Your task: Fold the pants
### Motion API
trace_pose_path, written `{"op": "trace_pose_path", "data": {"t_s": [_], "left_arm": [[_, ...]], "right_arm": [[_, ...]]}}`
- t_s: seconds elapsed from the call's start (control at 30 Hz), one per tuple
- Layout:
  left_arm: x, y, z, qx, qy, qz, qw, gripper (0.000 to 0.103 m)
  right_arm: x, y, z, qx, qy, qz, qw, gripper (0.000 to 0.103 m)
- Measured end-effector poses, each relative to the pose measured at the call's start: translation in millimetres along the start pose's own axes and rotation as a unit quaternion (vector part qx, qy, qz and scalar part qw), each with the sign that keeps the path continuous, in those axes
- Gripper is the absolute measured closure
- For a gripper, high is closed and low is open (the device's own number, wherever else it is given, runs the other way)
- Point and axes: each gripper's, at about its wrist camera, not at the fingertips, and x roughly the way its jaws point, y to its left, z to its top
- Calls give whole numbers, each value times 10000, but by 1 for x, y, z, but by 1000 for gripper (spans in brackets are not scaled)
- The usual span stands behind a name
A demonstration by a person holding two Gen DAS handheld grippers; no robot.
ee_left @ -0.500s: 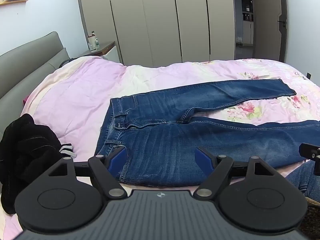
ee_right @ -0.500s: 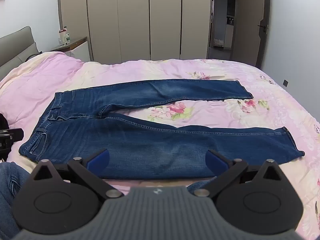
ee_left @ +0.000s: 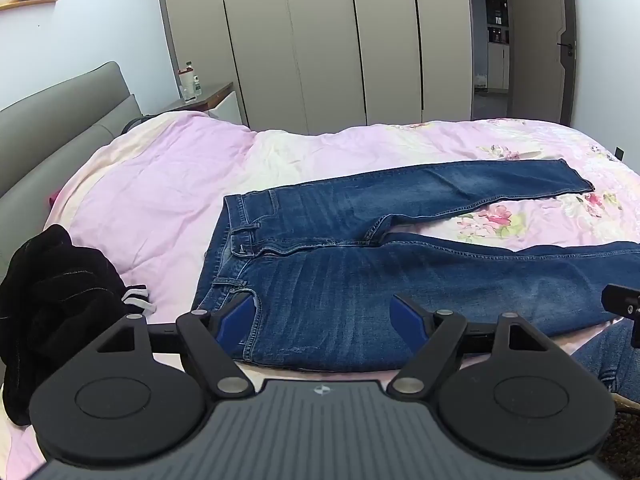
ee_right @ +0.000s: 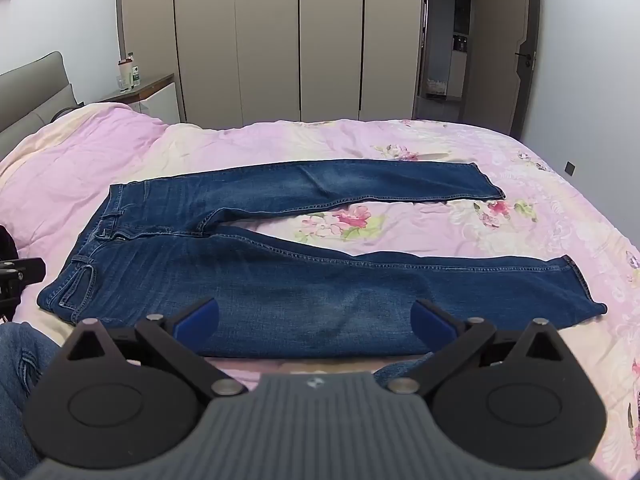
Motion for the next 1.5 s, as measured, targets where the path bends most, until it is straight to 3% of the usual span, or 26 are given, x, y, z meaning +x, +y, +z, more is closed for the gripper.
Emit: {"op": "trace_pose_path", "data": {"t_s": [1.5], "left_arm": [[1,3,-1,-8,-18,-11,10000,13]], "right_arm": [[-2,-1,1,-33,-1,-14,10000,5]]}}
